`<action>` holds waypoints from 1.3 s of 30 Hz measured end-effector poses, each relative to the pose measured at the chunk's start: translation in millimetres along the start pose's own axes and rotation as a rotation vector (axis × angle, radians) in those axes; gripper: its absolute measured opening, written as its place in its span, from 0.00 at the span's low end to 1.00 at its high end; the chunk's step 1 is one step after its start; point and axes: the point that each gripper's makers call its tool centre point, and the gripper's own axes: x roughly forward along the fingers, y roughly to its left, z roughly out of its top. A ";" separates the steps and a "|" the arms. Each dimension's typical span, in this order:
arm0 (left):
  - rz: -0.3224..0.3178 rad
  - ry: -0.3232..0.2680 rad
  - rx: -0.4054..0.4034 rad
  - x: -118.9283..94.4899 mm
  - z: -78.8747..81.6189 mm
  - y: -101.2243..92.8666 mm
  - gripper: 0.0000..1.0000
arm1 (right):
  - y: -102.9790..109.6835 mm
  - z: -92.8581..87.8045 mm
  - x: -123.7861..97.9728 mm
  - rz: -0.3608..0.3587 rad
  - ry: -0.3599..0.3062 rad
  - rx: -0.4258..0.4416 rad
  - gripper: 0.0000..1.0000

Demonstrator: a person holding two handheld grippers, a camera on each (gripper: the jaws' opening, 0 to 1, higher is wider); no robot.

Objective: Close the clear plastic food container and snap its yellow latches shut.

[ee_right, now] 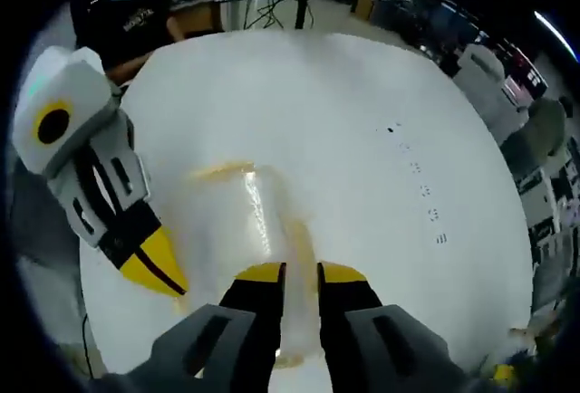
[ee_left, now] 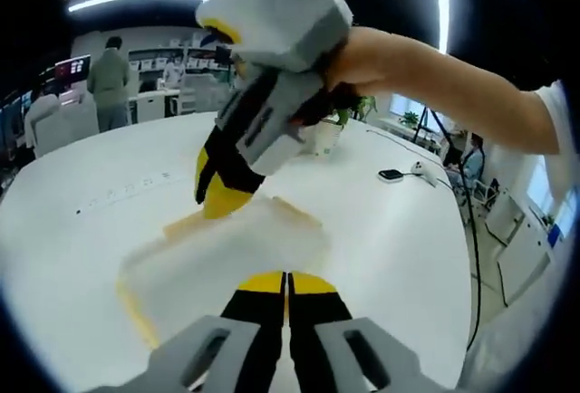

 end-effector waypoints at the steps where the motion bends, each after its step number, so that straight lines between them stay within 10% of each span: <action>1: -0.004 0.005 0.006 -0.2 0.0 0.1 0.00 | -0.6 -0.1 0.8 0.007 0.019 -0.033 0.15; 14: -0.061 0.042 0.068 0.2 0.3 0.6 0.00 | 18.9 -1.4 4.3 0.195 0.190 -0.131 0.24; 26: -0.075 0.097 0.235 0.1 1.5 2.7 0.00 | 15.9 -1.5 5.8 0.192 0.241 -0.169 0.25; 30: -0.146 0.133 0.165 1.1 2.0 2.5 0.17 | 17.0 -2.4 5.7 0.180 0.268 -0.174 0.25; 35: -0.148 0.224 0.301 -4.1 -2.6 4.8 0.23 | 14.1 -1.0 6.7 0.181 0.287 -0.176 0.25; 39: -0.149 0.313 0.575 -3.3 -9.1 3.8 0.23 | 20.9 -1.5 6.5 0.172 0.300 -0.192 0.25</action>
